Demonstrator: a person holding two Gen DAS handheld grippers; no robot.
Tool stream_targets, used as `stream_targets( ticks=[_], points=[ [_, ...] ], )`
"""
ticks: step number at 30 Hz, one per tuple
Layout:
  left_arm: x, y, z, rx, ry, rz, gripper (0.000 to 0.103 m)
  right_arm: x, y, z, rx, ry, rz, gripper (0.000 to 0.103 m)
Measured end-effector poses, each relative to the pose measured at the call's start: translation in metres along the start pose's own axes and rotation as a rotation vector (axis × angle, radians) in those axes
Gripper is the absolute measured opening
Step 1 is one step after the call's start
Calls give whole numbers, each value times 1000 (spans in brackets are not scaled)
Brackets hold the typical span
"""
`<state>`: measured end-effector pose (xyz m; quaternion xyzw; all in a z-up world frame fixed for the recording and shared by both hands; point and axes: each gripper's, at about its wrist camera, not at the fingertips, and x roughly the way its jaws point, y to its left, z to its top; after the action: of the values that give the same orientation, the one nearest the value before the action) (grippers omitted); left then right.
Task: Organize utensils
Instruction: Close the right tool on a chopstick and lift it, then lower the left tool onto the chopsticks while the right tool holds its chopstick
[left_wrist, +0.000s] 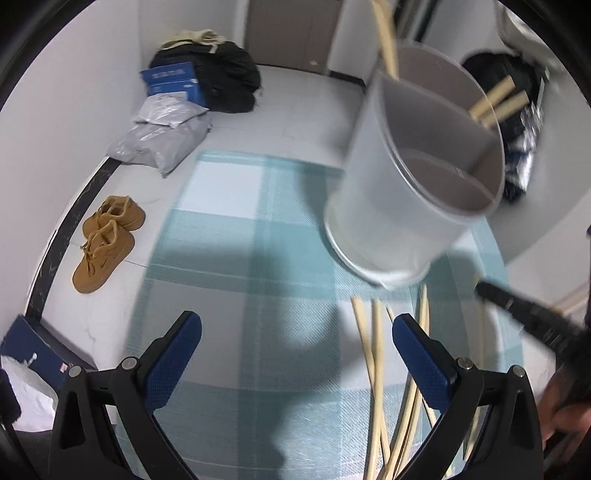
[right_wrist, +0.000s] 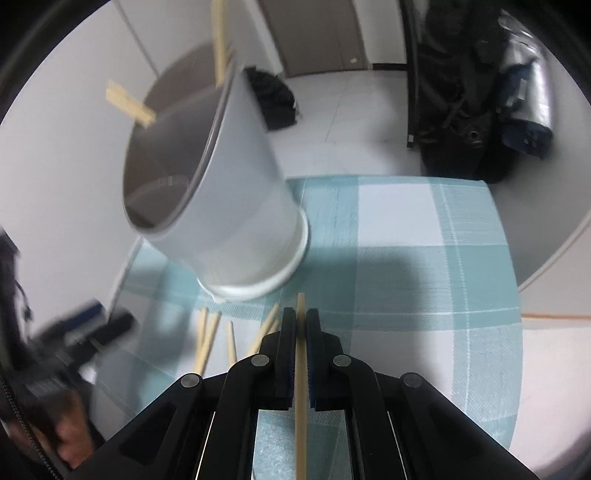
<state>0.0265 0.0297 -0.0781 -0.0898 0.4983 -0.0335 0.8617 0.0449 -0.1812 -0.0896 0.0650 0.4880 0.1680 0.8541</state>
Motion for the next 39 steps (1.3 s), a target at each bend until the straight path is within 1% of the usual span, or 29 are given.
stream_targets(
  ticks=[3,4,8,10,14,16,17,22,24,27,29,30,32,35,39],
  points=[
    [4,-10,-6,40,26,10,101,-12,-10,0,53,-45,43,4],
    [5,-12,-7,47,32,10,101,-18,-15,0,67,-57,71,4],
    [10,-22,-11,77,38,41,101,-28,-28,4,97,-84,104,4],
    [13,-22,-11,75,50,47,95,-31,-33,6,111,-100,117,4],
    [22,-24,-12,52,89,41,92,-44,-37,3,126,-131,138,4],
    [24,-24,-12,52,94,51,83,-48,-40,3,120,-143,140,4],
    [25,-26,-12,58,98,52,81,-47,-42,3,115,-147,138,4],
    [28,-32,-16,86,109,64,77,-50,-50,-1,124,-145,137,4],
    [28,-35,-17,105,102,84,73,-51,-49,-2,114,-150,126,4],
    [31,-41,-17,145,110,116,70,-55,-46,-3,84,-168,113,4],
    [31,-47,-14,181,115,120,59,-56,-49,-3,98,-168,129,4],
    [30,-49,-14,193,120,119,50,-57,-49,-3,101,-169,128,4],
    [31,-54,-13,215,130,130,50,-58,-51,-3,104,-172,125,4],
    [29,-56,-12,232,123,154,50,-59,-50,-3,96,-179,117,4],
    [23,-52,-8,209,115,122,50,-62,-49,-3,97,-185,125,4]
  ],
)
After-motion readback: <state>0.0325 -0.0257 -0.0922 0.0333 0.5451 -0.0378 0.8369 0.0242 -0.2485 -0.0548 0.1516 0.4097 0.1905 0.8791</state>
